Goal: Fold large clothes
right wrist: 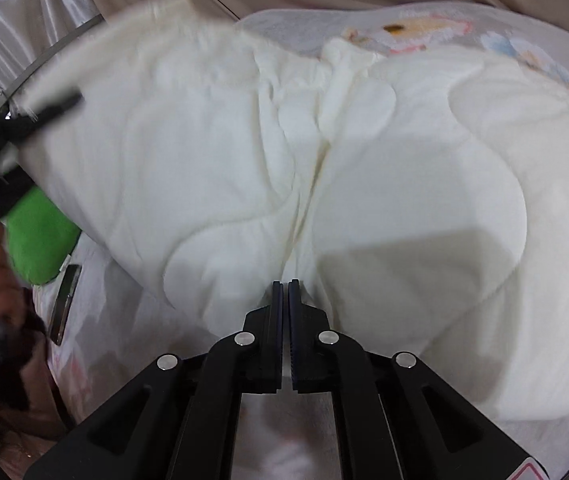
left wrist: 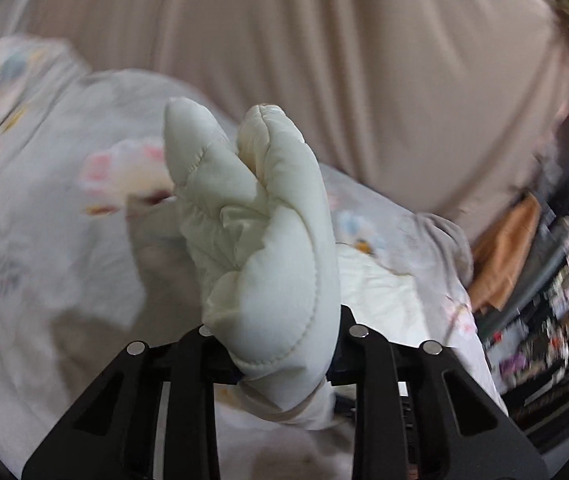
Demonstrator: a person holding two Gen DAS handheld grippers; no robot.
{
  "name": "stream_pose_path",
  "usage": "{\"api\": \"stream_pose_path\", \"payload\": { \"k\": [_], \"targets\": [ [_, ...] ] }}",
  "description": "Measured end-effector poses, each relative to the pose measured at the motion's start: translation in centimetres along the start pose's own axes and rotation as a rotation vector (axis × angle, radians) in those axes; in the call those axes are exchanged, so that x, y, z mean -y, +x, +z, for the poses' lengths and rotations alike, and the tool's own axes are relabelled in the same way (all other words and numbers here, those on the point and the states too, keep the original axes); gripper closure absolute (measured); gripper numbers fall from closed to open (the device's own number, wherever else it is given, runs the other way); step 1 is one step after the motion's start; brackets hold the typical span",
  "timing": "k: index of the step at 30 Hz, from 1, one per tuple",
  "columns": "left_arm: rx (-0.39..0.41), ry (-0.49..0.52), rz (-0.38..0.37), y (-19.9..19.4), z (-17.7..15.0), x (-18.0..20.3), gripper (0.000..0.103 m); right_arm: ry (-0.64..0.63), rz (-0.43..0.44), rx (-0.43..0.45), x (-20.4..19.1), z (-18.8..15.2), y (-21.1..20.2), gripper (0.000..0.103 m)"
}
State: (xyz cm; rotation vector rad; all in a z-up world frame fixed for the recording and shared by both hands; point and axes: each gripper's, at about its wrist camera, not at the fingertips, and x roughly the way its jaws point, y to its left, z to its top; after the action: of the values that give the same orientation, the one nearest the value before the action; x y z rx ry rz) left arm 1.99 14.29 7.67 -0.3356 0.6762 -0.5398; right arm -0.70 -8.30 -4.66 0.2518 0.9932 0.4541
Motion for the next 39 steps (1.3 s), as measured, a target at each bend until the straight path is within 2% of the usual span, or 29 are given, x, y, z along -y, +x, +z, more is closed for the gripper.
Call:
{"api": "stream_pose_path", "payload": {
  "k": [2, 6, 9, 12, 13, 15, 18, 23, 25, 27, 28, 29, 32, 35, 37, 39],
  "targets": [
    [-0.008, 0.087, -0.034, 1.0, 0.2, 3.6, 0.078, 0.044, 0.023, -0.005, 1.0, -0.5, 0.8, 0.103],
    [-0.037, 0.278, -0.072, 4.2, -1.4, 11.0, 0.079, 0.105, 0.087, 0.01, 2.2, -1.0, 0.9, 0.103],
    [-0.08, 0.37, -0.097, 7.5, -2.7, 15.5, 0.079, 0.163, 0.133, 0.036, 2.9, -2.0, -0.1, 0.103],
    [-0.147, 0.429, -0.109, 11.0, -4.3, 18.9, 0.08, 0.266, 0.214, 0.069, 4.4, -4.5, -1.9, 0.103],
    [-0.167, 0.444, -0.105, 12.1, -5.0, 19.7, 0.08, 0.29, 0.22, 0.079, 5.0, -5.7, -2.6, 0.098],
    [-0.213, 0.477, -0.09, 14.8, -6.5, 21.2, 0.08, 0.326, 0.181, 0.107, 5.9, -8.0, -4.2, 0.092],
    [-0.263, 0.504, -0.059, 18.1, -8.6, 22.7, 0.08, 0.367, 0.106, 0.144, 7.1, -10.9, -6.7, 0.092],
    [-0.32, 0.544, -0.009, 21.3, -11.9, 22.7, 0.08, 0.411, 0.002, 0.236, 9.4, -13.5, -11.7, 0.092],
    [-0.319, 0.56, 0.009, 21.8, -12.9, 22.7, 0.079, 0.423, -0.031, 0.281, 10.4, -13.9, -13.7, 0.092],
    [-0.3, 0.579, 0.026, 21.7, -13.6, 22.8, 0.075, 0.426, -0.081, 0.338, 11.4, -14.0, -16.1, 0.092],
    [-0.287, 0.584, 0.019, 21.3, -13.6, 22.9, 0.069, 0.423, -0.114, 0.366, 11.7, -13.9, -17.2, 0.092],
    [-0.271, 0.585, -0.008, 20.6, -13.5, 23.1, 0.055, 0.421, -0.135, 0.39, 12.1, -13.7, -18.2, 0.092],
    [-0.222, 0.579, -0.075, 17.4, -13.0, 23.5, 0.032, 0.41, -0.19, 0.464, 12.9, -12.5, -21.2, 0.09],
    [-0.172, 0.553, -0.136, 13.5, -11.6, 23.4, 0.021, 0.365, -0.221, 0.525, 13.0, -11.5, -23.6, 0.072],
    [-0.143, 0.472, -0.178, 11.0, -10.1, 22.2, 0.015, 0.312, -0.214, 0.563, 13.4, -10.4, -25.0, 0.053],
    [-0.107, 0.365, -0.202, 8.7, -8.2, 20.3, 0.013, 0.256, -0.19, 0.583, 12.6, -8.5, -25.2, 0.046]
  ]
}}
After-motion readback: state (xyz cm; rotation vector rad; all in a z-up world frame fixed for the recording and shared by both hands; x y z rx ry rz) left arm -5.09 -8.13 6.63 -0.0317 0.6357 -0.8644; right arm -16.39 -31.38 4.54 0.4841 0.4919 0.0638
